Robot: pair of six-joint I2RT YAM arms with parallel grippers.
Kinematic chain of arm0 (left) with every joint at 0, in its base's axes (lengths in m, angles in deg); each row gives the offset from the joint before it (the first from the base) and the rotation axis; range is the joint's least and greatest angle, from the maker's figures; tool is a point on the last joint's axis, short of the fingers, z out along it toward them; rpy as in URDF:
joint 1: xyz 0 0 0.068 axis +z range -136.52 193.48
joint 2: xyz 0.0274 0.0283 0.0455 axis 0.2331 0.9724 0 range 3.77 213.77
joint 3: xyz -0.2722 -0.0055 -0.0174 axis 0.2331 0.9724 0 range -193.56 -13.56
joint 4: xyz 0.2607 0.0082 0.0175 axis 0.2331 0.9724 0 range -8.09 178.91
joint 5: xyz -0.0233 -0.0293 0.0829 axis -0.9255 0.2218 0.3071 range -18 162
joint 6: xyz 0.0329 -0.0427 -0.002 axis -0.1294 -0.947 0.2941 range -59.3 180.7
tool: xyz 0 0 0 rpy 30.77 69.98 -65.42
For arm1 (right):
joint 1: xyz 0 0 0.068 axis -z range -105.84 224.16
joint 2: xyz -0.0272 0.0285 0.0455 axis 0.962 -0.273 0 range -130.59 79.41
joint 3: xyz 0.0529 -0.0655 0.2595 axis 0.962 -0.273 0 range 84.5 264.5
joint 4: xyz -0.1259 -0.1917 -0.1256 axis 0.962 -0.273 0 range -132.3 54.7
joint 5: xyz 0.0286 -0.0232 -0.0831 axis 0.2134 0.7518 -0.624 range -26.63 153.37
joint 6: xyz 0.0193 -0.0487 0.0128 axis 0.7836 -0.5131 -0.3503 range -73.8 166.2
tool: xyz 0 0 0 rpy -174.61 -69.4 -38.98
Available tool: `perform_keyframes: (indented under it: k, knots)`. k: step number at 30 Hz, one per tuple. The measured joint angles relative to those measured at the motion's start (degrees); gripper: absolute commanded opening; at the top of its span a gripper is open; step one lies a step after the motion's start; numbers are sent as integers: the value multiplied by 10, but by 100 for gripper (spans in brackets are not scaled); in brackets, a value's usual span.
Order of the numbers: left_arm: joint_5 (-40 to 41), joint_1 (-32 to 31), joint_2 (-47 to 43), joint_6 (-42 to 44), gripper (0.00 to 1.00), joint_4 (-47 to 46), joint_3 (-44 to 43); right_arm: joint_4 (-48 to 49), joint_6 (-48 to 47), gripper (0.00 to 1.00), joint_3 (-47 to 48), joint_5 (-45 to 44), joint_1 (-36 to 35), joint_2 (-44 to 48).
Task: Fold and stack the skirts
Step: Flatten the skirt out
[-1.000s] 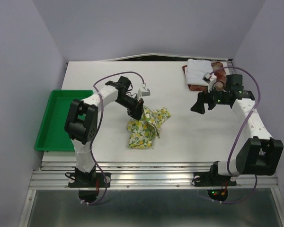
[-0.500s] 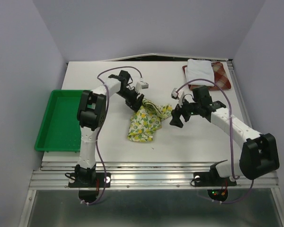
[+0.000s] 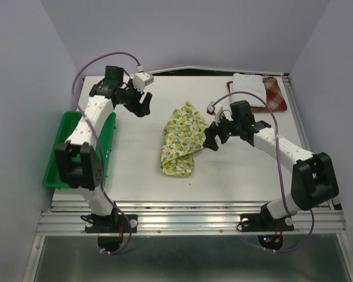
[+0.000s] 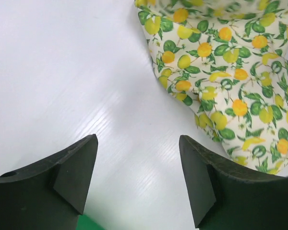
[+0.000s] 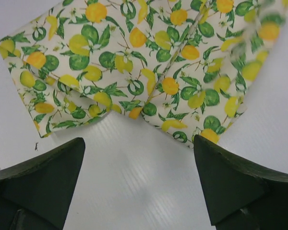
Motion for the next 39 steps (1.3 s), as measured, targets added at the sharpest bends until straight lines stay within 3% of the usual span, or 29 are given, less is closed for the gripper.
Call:
perform_keyframes:
  k: [4, 7, 9, 18, 25, 30, 36, 39]
  knots:
    - [16, -6, -208, 20, 79, -47, 132, 40, 40, 98, 43, -30, -14, -38]
    - [50, -53, -295, 35, 80, -74, 207, 66, 69, 92, 99, -65, -18, -106]
    - [74, -103, -307, 37, 81, -85, 239, 71, 86, 91, 138, -98, -17, -163]
    - [183, -263, -222, 21, 83, -153, 308, 55, 147, 85, 194, -205, -17, -266]
    - [275, -379, -165, 26, 81, -235, 308, 47, 184, 72, 253, -219, -7, -326]
    - [326, -424, -78, 39, 80, -259, 290, 44, 194, 67, 269, -217, -1, -349]
    - [371, -424, -14, 45, 65, -261, 287, 33, 198, 51, 269, -207, 4, -351]
    - [393, -423, -14, 40, 49, -267, 283, 32, 200, 42, 269, -199, 7, -352]
